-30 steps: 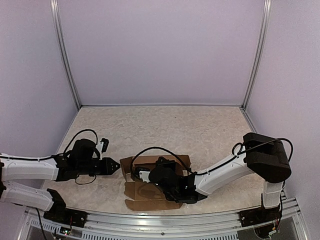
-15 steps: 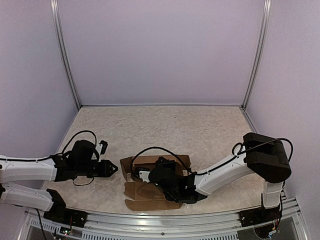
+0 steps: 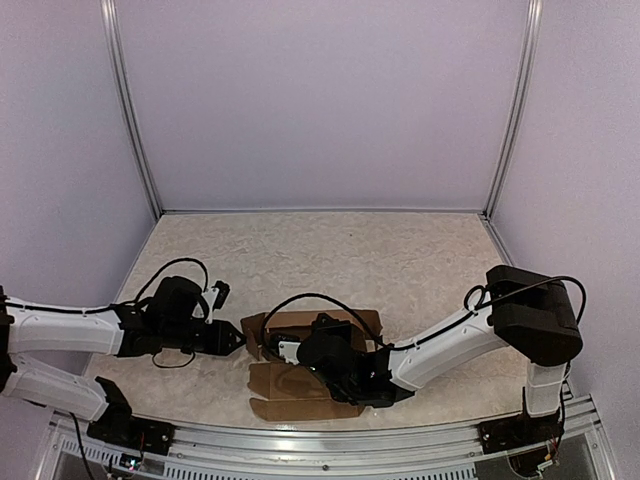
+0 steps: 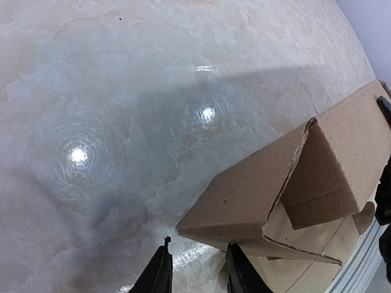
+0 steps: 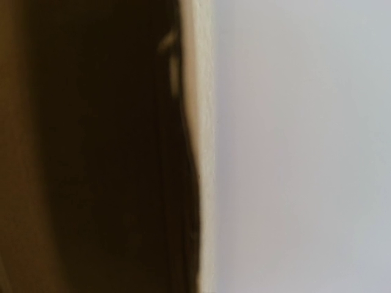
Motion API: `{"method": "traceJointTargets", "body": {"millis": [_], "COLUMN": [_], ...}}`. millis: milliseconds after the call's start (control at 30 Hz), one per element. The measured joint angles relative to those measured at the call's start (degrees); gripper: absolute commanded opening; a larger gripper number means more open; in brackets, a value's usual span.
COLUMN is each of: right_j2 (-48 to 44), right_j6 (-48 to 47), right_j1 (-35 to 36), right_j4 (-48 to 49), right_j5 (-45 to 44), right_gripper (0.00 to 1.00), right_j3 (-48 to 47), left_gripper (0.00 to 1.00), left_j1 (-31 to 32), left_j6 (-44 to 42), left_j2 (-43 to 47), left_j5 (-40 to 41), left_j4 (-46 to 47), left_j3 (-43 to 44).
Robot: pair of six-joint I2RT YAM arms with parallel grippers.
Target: Fold the paper box
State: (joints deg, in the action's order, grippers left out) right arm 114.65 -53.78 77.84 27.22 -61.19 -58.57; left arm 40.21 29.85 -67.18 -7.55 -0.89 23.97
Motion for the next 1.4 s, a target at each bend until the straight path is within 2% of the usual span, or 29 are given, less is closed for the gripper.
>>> {"method": "traceJointTargets", "body": {"millis": [1067,1400], "right_j2": [0.7,0.7], "right_j6": [0.7,0.7], "right_j1": [0.4,0.5], "right_j4": [-0.3,-0.3], "right_j5": [-1.1,-1.0], "right_gripper": [0.0,0.0], "right_j3": [-0.5,-0.5], "left_gripper": [0.29,0.29], "left_j1": [3.3,4.2], "left_j6": [-3.6,-3.2], "left_j2": [-0.7,5.4], "left_j5": [-1.6,2.1], "left_j4": [0.3,-3.1], "left_j3": [2.8,2.8]}}
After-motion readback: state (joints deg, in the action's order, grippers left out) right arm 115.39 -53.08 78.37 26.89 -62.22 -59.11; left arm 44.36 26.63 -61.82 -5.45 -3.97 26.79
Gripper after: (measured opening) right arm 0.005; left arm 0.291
